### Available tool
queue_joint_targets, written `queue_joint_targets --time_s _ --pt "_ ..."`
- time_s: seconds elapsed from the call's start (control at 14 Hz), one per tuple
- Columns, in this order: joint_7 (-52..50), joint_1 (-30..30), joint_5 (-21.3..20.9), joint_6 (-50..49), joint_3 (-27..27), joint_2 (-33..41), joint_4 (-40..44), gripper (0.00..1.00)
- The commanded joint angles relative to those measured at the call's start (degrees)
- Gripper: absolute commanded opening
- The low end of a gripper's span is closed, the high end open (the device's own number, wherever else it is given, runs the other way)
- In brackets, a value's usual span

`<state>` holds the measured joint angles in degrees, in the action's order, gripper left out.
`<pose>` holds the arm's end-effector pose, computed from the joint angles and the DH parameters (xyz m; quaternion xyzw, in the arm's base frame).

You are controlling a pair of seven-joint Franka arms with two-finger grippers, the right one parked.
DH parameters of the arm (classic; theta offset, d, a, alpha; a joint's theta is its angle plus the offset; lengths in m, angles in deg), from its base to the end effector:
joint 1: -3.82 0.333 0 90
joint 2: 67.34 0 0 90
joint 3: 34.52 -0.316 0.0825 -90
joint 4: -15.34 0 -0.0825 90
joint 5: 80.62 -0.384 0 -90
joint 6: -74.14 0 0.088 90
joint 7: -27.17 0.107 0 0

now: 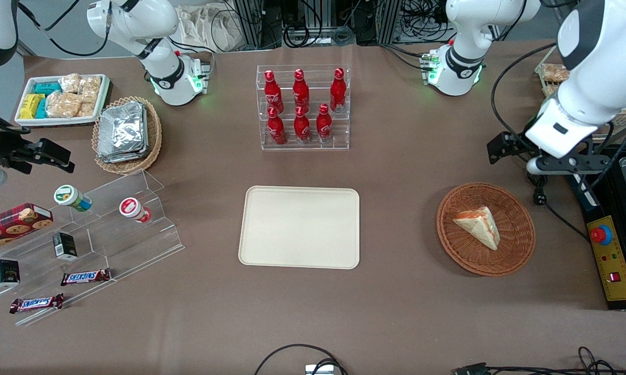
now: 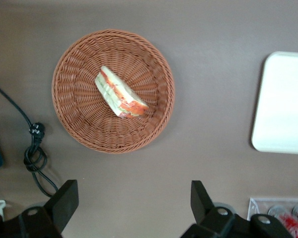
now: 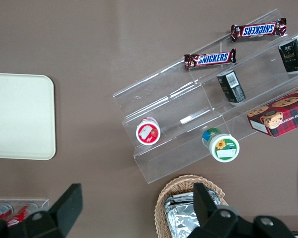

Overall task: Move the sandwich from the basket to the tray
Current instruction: 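Move the left gripper over the wicker basket above the sandwich, then lower the left gripper, close on the wrapped sandwich, lift it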

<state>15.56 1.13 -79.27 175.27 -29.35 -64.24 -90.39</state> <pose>0.5377 -0.0773 0.5402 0.9993 0.0352 -0.0145 0.0067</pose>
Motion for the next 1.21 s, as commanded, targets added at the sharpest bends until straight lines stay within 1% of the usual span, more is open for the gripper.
queue_joint_targets --time_s 0.0,0.21,0.5,0.86,1.14 --pt "-8.8 -0.7 -0.5 1.9 -1.7 -3.2 1.1 1.00" --pt "-19.5 -0.8 -0.8 4.8 -2.2 -5.6 0.6 1.00" --pt "-28.4 -1.2 -1.0 13.9 -4.3 -7.1 -5.3 1.00" --pt "-29.6 -1.2 -1.0 27.0 -5.0 -9.8 -13.9 1.00" --pt "-29.8 -1.3 -1.1 31.7 -5.1 -14.2 -14.5 1.00"
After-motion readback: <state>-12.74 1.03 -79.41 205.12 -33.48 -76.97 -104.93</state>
